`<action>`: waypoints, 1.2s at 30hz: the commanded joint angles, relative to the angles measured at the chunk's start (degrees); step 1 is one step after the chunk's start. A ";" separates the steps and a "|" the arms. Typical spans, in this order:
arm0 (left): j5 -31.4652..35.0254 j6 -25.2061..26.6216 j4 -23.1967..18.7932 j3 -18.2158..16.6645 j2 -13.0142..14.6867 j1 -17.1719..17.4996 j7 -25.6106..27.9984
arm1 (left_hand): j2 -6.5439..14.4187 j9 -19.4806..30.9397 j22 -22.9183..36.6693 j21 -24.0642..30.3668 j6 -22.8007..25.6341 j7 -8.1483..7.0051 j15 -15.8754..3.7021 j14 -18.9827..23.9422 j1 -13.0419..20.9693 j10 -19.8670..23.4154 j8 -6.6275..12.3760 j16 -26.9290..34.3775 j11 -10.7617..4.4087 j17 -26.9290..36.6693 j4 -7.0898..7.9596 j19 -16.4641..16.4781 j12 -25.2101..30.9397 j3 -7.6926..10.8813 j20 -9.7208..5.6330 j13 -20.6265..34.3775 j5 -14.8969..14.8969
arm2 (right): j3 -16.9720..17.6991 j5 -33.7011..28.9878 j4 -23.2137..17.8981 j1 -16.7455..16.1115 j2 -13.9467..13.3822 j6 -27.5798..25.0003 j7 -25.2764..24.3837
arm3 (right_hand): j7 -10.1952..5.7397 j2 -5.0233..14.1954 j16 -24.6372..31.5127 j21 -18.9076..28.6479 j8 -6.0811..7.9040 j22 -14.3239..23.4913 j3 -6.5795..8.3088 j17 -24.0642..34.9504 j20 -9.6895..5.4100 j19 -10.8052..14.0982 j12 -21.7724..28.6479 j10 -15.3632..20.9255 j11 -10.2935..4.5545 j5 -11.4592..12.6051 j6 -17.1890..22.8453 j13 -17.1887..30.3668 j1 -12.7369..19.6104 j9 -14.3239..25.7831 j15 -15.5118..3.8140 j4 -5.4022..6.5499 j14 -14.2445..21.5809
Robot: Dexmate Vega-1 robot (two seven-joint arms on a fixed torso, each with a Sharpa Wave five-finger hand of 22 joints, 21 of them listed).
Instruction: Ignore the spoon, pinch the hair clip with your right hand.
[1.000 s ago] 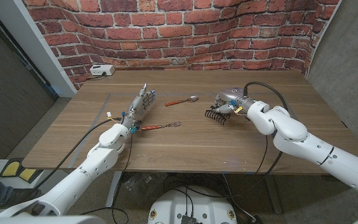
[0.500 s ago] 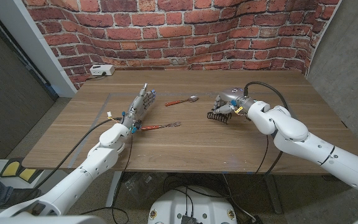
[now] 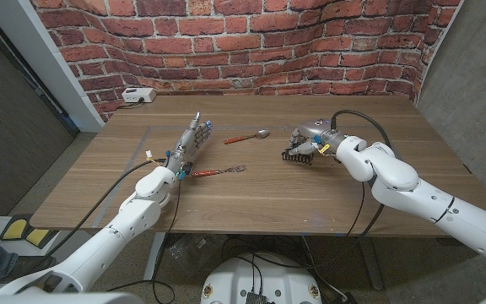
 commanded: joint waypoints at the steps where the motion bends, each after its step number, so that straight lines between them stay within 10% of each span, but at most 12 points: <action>1: 0.11 0.17 -0.02 0.04 -0.08 -0.22 0.25 | 0.25 0.21 0.24 -0.10 0.63 -0.06 0.09 0.62 0.38 0.30 -0.09 0.00 0.01 0.21 0.14 -0.13 -0.06 -0.38 0.53 0.33 0.09 | -0.27 0.35 1.10 0.18 0.43 -0.06 -0.08 | 0.07 -0.22 0.02 -0.32 -0.66 0.03 -0.28 0.17 0.88 0.02 -0.29 -1.46 -0.02 0.51 -1.50 0.29 -0.73 0.32 -3.87 0.06 -1.29; 36: -0.28 0.87 1.29 0.16 -0.04 -1.37 -0.84 | 0.42 0.23 0.25 -0.11 0.77 -0.10 0.20 0.63 0.52 0.33 -0.11 0.00 -0.08 0.21 0.15 -0.31 -0.07 -0.62 0.72 0.34 0.04 | -0.18 7.12 5.10 -4.26 4.72 -5.20 -14.21 | -0.09 -0.71 0.16 -0.83 -1.83 -0.03 -1.41 0.45 2.82 -0.68 -0.52 -6.49 0.00 0.52 -6.03 0.43 -3.35 0.57 -2.18 0.80 -4.97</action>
